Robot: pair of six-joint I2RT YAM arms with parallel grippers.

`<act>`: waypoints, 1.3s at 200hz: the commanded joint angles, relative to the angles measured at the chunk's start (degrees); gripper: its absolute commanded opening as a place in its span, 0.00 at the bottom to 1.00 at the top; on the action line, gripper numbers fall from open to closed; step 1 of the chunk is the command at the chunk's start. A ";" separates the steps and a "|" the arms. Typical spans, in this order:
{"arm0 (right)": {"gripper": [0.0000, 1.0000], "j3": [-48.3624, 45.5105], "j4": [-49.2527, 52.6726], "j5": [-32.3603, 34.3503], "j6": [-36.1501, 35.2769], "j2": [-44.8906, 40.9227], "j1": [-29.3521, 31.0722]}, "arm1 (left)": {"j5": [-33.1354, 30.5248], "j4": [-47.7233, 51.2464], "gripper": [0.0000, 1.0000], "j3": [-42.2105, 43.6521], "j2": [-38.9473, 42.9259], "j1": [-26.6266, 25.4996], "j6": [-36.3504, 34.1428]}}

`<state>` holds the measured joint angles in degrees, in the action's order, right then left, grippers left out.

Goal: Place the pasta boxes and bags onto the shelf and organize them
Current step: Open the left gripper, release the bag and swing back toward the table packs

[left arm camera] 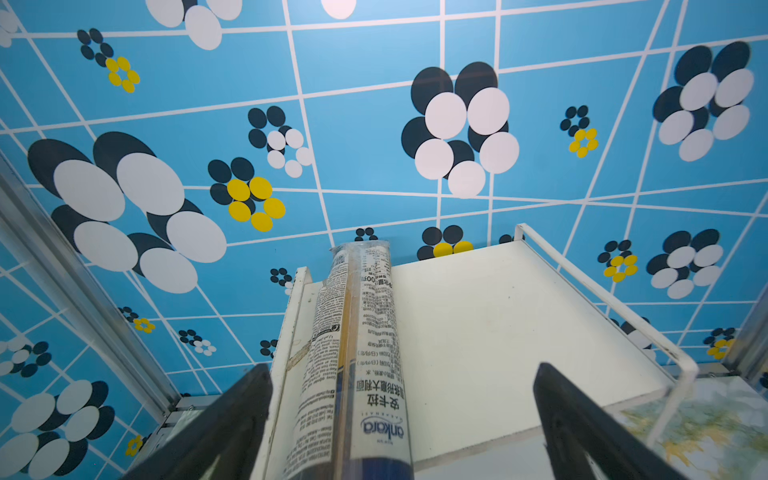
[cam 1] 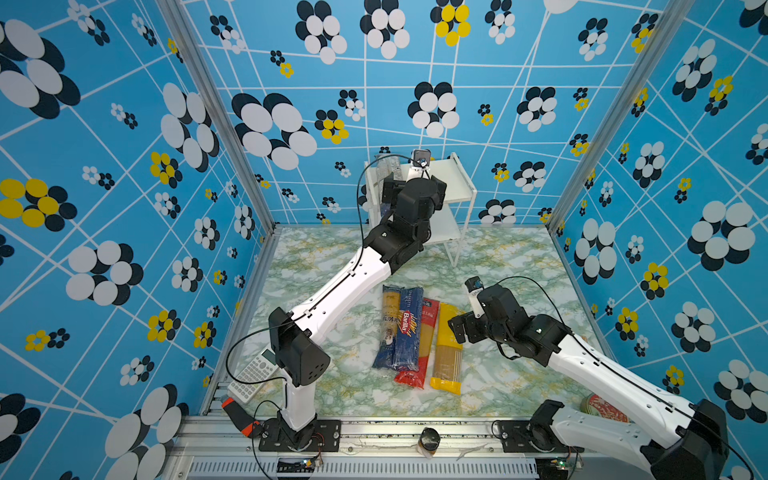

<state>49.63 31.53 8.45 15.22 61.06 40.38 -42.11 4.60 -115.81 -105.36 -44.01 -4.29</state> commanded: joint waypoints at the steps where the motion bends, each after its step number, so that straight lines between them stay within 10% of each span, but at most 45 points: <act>1: 0.99 2.25 2.81 0.06 -1.09 -1.42 0.41 | 4.75 -4.60 0.99 4.33 5.66 -0.23 0.00; 260: 0.99 4.70 0.40 -2.05 -1.62 10.63 0.46 | 16.68 6.39 0.99 63.41 41.20 -2.33 28.92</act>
<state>52.31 33.87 8.10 12.27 68.38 40.38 -28.18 9.54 -55.13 -63.48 -46.15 20.32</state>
